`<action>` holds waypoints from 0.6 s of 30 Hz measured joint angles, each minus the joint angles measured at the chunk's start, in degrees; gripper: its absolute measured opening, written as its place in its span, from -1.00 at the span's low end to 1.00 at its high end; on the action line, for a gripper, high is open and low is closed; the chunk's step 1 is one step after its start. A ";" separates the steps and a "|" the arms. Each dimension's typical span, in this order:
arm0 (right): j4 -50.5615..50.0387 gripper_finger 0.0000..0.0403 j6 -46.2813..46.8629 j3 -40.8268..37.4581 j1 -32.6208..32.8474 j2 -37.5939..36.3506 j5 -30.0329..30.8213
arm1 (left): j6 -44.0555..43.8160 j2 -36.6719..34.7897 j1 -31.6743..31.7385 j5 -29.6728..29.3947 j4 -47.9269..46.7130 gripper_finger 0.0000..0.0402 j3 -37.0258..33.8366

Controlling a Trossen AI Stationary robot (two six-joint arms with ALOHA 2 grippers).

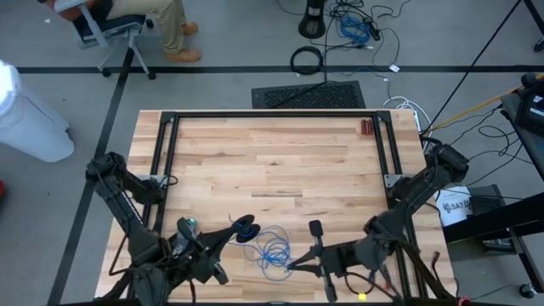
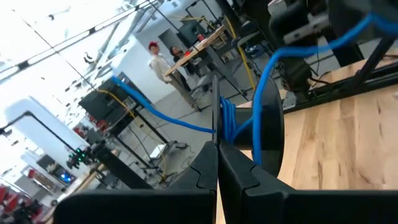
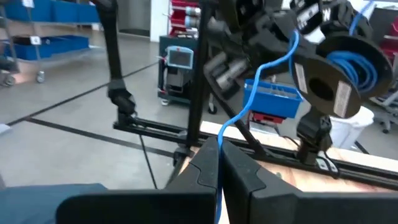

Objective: Coil cords
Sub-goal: Uncoil the blue wire from the spool

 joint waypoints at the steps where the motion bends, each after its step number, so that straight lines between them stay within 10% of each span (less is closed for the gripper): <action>1: -0.06 -1.00 0.00 0.00 -0.38 0.40 -0.20 | -0.28 0.00 0.08 0.00 0.04 -0.99 0.00; 18: -7.79 -1.00 5.16 0.00 -5.17 3.46 -6.05 | -0.95 0.04 -0.90 -0.02 3.60 -0.99 0.00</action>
